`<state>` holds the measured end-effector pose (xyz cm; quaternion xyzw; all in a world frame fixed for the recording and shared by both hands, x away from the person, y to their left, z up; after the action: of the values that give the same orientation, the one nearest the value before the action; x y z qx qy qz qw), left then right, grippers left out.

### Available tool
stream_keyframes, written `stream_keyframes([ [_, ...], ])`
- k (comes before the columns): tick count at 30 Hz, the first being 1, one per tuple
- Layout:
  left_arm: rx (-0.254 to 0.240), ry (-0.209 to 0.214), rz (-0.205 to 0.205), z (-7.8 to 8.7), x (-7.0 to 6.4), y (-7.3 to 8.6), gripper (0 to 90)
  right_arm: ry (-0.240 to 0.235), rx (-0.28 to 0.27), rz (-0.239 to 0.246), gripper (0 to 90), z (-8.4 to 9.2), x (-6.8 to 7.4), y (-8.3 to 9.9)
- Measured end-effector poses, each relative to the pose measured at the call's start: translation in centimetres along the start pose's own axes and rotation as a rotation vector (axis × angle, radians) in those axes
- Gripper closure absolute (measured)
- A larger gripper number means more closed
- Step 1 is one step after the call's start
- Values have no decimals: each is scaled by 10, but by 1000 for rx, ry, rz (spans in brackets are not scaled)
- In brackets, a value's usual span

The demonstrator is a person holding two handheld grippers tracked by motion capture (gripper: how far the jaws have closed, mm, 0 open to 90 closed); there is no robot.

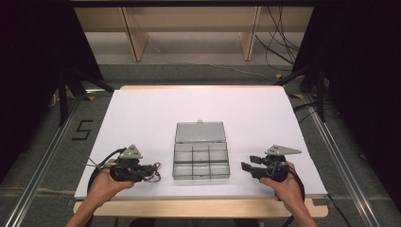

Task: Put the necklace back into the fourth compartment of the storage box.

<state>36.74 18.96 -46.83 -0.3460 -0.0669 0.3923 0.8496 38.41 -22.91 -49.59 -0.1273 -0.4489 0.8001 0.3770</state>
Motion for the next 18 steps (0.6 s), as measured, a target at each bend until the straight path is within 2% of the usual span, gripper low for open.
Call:
stream_keyframes([
  [1, 1, -3, -7, 2, 0, -2, 789, 2, -5, 5, 474, 0, -1, 0],
  [2, 2, -6, -18, 4, 0, -5, 790, -16, -9, -31, 474, -1, 2, 0],
  [3, 0, -10, -24, 6, -1, -7, 790, -16, -9, -31, 474, -1, 2, 0],
  [4, -14, -15, -5, 6, -2, -9, 790, -16, -8, -31, 474, -1, 2, 0],
  [5, 0, -7, -18, 8, -3, -11, 790, -16, -9, -31, 474, -1, 2, 0],
  [6, -5, -3, -35, 12, -4, -17, 790, 1, -8, 5, 474, 0, -1, 0],
  [8, -1, -3, -46, 14, -4, -19, 790, -15, -4, -4, 474, -1, 0, 0],
  [9, -10, -5, -48, 16, -5, -22, 791, -9, -3, -20, 474, 0, 1, 0],
  [12, -9, 8, -45, 22, -8, -31, 790, -13, -3, -11, 474, -1, 0, 0],
  [13, -10, 5, -72, 26, -9, -38, 790, -13, -3, -12, 474, -1, 0, 0],
  [15, -6, 8, -62, 27, -11, -40, 790, -12, -6, -7, 473, -1, -1, 0],
  [17, -5, 17, -71, 29, -14, -46, 791, -14, -7, -8, 474, -1, -1, 0],
  [18, -7, 19, -90, 29, -15, -49, 790, -11, 1, -8, 474, 0, -1, 0],
])
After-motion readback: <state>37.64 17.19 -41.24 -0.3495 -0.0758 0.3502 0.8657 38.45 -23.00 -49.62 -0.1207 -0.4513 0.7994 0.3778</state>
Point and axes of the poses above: each handheld gripper's, and its own axes: z roughly backward along the jaws, y roughly out of its underside, x roughly to its left, the point moved 4 cm from there along -z, roughly forward along the jaws, and after that the axes turned 7 degrees about z, right-handed, at the moved point
